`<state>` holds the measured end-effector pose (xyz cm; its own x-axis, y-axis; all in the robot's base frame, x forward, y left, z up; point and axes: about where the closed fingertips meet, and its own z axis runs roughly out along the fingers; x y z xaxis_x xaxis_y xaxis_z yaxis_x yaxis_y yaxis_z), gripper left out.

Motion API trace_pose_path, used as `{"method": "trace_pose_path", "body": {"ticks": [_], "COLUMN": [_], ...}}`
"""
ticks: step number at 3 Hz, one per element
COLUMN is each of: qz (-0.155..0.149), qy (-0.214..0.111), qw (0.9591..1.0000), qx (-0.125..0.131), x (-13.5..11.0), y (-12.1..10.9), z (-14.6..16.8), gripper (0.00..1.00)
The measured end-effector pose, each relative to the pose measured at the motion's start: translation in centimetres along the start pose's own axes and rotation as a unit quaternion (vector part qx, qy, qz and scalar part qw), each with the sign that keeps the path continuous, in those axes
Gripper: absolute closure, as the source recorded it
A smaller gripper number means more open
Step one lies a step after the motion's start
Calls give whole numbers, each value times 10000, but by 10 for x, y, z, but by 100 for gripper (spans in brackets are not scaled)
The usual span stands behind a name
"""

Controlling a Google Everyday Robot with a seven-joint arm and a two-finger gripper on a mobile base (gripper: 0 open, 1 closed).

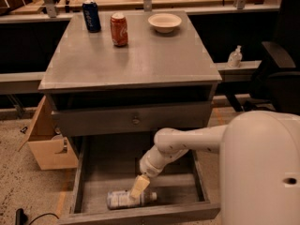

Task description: Place blue plastic bottle into middle drawer

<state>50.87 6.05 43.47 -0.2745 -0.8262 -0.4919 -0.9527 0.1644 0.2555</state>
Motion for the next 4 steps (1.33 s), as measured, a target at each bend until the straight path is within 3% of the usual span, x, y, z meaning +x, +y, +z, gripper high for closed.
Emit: {"method": "trace_pose_path", "body": {"ticks": [1,2,3,4], "qz": [76,258,499,845], "qy": [-483,-1010,-1640,-1823], "qw": [9987,9943,9833,9755], "qx": [108,232,617,901], "x": [16,44,62,99], "y": [-4,-3,7,9], "z": [-49,-99,-144,-169], "gripper": [32,56,77,80]}}
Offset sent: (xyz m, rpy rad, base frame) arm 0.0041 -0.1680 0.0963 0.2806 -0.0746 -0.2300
